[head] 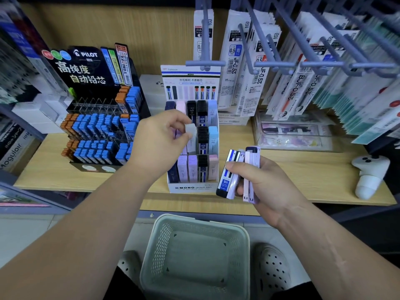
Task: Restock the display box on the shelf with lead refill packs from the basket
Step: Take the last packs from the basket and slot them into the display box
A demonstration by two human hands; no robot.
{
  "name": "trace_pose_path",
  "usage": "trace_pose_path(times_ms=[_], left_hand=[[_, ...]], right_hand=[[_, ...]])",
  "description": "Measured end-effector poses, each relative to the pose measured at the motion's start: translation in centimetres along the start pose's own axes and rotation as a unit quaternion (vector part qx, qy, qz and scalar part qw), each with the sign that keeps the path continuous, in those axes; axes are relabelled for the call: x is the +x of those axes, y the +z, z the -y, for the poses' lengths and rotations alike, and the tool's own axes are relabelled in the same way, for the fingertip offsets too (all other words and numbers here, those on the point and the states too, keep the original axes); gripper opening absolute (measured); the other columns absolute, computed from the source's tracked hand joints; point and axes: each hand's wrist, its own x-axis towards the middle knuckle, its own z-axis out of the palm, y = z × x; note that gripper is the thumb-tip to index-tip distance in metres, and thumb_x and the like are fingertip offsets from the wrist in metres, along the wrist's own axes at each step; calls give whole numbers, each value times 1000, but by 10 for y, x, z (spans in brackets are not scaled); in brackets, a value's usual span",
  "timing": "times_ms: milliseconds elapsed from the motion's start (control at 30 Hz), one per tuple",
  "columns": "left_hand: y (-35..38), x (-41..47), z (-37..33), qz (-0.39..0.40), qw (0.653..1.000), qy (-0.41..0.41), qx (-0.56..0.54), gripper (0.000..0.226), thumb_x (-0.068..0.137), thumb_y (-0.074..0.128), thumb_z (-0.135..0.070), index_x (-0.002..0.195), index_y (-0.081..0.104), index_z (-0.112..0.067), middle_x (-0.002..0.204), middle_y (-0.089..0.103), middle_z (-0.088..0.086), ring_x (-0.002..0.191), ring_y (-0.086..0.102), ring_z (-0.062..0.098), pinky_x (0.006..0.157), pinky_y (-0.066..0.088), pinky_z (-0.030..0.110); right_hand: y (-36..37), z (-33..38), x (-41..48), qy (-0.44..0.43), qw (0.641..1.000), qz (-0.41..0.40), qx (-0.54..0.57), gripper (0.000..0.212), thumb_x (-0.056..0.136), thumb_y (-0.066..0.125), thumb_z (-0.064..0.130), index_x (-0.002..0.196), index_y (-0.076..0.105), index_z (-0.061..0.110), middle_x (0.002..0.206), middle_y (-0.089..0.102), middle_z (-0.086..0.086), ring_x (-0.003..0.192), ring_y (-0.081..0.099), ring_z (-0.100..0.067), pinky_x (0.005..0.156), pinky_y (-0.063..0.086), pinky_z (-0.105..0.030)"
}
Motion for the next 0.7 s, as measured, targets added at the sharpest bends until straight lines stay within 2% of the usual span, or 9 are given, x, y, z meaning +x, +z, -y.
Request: trace_pose_path(times_ms=[100,133,200,267,367,533,600,700], left_hand=[[3,0,3,-12,994,68,88,17,78,81,-15,93,75,-22,73,60,-19,65,53,-1,69,43,7],[4,0,5,-19,990,90,111,19,76,82,-15,93,75,-21,77,59,-18,69,51,-1,70,42,8],[6,0,9,-30,984,116,129,21,74,83,-14,94,77,-17,83,61,-11,77,55,4,74,47,19],[7,0,9,-34,981,131,138,21,74,83,-13,94,78,-15,85,65,-5,79,58,9,73,50,24],[9,-1,6,-37,983,121,134,17,77,81,-15,94,77,-16,83,68,-6,75,54,4,72,46,21],[9,-1,6,-39,983,111,139,17,77,81,-15,94,77,-16,88,72,-3,79,63,13,73,50,25],[8,0,6,-44,982,117,140,16,75,82,-14,91,78,-15,83,69,-4,75,58,9,71,49,24],[9,-1,4,-37,986,94,135,13,77,81,-16,90,77,-18,68,55,-19,63,50,1,67,50,25]], right_hand=[[0,-1,1,2,1000,3,-2,8,83,76,15,88,70,17,76,71,-8,68,61,-24,66,47,-36],[-1,-2,1,4,1000,2,-3,9,82,76,16,89,71,17,78,72,-9,71,62,-26,70,47,-38],[-1,-2,1,6,1000,3,-5,9,82,77,16,89,71,17,77,71,-9,70,61,-25,68,47,-37],[-1,-2,1,7,1000,7,-7,9,82,76,16,88,70,18,74,70,-7,62,59,-20,61,45,-32],[-2,-2,0,6,1000,8,-11,8,82,77,17,86,70,19,75,71,-7,67,59,-23,62,44,-33],[-4,-3,2,3,1000,5,-6,9,82,78,17,87,72,19,80,72,-10,79,60,-30,74,43,-43],[-5,-4,2,4,1000,4,-6,9,82,79,17,88,73,19,83,73,-11,81,61,-31,77,45,-44],[-5,-4,2,5,1000,4,-7,7,82,79,17,85,73,20,83,73,-12,81,60,-31,77,44,-45]])
